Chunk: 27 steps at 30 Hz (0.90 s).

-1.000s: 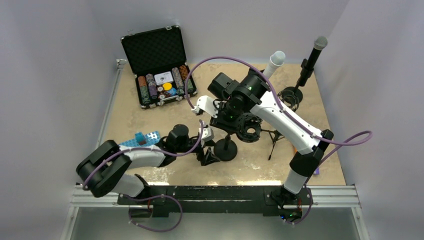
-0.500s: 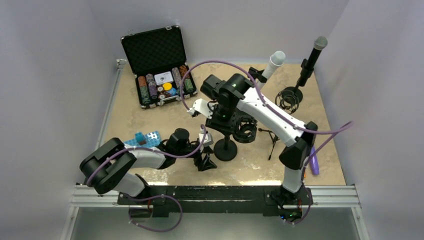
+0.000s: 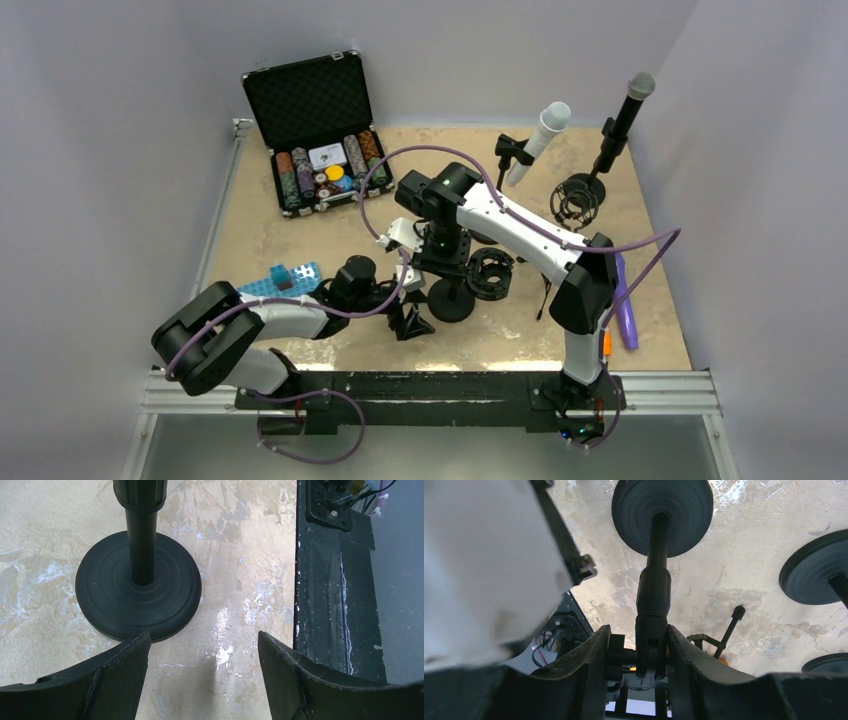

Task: Remove the microphone from the stand

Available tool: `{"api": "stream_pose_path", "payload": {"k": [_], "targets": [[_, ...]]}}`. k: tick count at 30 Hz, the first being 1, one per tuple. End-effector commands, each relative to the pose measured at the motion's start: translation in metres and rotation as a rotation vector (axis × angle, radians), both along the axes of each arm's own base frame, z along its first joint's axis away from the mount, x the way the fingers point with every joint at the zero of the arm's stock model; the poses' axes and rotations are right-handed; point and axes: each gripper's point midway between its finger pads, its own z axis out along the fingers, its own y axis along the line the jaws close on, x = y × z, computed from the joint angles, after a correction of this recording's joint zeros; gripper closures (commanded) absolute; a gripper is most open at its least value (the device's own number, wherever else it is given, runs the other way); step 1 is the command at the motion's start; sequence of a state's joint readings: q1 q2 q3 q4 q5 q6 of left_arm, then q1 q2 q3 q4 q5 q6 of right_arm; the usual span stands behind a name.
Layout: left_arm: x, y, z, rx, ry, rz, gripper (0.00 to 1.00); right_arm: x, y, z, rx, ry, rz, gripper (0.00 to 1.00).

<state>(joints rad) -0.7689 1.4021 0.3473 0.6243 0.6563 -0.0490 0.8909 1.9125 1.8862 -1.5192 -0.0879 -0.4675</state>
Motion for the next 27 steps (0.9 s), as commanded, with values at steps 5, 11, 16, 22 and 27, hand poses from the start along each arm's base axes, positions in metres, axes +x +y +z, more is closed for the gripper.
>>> {"api": "stream_pose_path", "payload": {"k": [5,11,16,22,27], "targets": [[0.007,0.007,0.045,-0.013,-0.128,0.022,0.16,-0.011,-0.015,0.001,-0.051,0.051,-0.005,1.00],[0.015,0.035,0.054,0.087,-0.164,0.108,0.15,-0.021,-0.042,0.033,-0.046,0.001,0.017,1.00],[0.023,0.047,0.063,0.119,-0.222,0.159,0.14,-0.029,-0.080,0.028,-0.110,0.007,-0.028,1.00],[0.031,0.048,0.075,0.111,-0.234,0.204,0.14,-0.009,-0.118,0.023,-0.199,-0.064,-0.137,1.00],[0.034,0.049,0.082,0.118,-0.260,0.197,0.14,0.017,-0.128,0.030,-0.203,-0.137,-0.196,1.00]]}}
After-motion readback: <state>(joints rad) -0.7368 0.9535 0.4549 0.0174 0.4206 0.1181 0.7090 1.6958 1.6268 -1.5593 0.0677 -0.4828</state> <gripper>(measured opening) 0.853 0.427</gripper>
